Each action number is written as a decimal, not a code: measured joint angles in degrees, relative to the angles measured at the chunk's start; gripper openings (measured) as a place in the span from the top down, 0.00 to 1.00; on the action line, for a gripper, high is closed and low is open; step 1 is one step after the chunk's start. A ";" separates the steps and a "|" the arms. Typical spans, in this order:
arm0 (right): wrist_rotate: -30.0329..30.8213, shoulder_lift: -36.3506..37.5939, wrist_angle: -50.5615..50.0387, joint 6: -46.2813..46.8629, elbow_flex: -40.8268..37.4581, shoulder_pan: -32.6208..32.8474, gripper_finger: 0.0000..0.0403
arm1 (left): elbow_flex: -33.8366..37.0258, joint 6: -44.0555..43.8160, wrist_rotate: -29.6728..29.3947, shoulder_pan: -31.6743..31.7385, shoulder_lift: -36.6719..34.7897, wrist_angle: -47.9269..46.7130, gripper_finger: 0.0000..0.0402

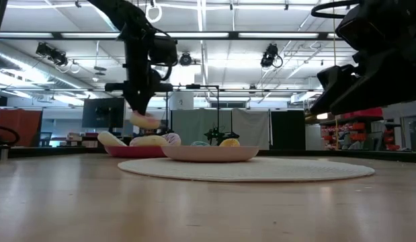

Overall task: Pick & Place donuts
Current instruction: Put the big pink donut on the dark pink plate

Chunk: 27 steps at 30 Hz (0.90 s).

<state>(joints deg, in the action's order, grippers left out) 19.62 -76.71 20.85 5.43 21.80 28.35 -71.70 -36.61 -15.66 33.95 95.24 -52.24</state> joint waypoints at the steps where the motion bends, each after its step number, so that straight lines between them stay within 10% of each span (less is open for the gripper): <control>1: 0.00 0.00 -0.30 0.13 0.00 0.01 0.54 | -0.01 -0.04 -0.02 0.33 0.00 -0.14 0.93; 20: 0.04 -0.02 -0.38 -0.30 0.00 0.01 0.54 | 12.03 -0.21 1.37 2.91 0.04 12.85 0.93; 27: 0.02 -0.02 -0.38 -0.28 0.00 0.01 0.54 | 12.24 0.84 0.38 2.98 0.07 14.53 0.78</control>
<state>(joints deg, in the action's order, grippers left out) 19.64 -76.73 20.47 5.14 21.80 28.35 -59.46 -35.77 -15.28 36.93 95.31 -37.71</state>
